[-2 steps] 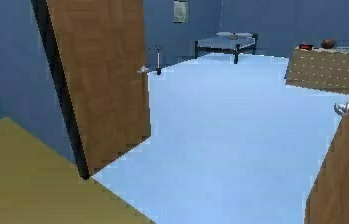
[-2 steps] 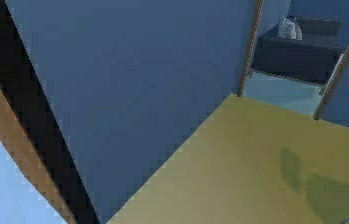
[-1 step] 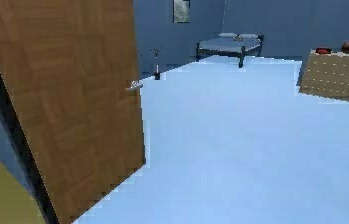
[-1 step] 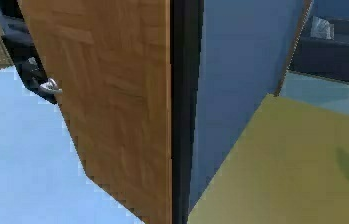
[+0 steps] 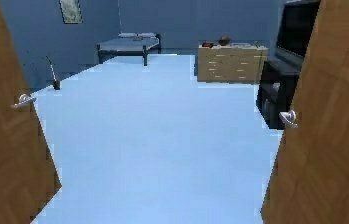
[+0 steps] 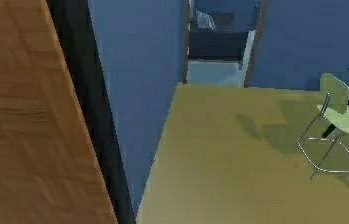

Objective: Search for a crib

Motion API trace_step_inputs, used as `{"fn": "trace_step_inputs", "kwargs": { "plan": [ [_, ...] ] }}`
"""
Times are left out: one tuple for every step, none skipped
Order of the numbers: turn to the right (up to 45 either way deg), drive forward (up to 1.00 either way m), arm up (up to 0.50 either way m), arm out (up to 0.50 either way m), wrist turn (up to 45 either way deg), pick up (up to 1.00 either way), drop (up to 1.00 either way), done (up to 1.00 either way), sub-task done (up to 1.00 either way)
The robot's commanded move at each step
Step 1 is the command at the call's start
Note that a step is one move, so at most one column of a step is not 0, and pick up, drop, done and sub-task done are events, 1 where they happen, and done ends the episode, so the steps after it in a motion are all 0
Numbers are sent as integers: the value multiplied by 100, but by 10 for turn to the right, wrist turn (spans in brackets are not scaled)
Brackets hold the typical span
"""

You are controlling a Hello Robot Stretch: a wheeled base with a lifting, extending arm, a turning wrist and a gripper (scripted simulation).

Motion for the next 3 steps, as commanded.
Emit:
{"fn": "trace_step_inputs", "kwargs": {
  "plan": [
    [0, 100, 0, 0, 0, 0, 0, 0, 0],
    [0, 100, 0, 0, 0, 0, 0, 0, 0],
    [0, 100, 0, 0, 0, 0, 0, 0, 0]
  ]
}}
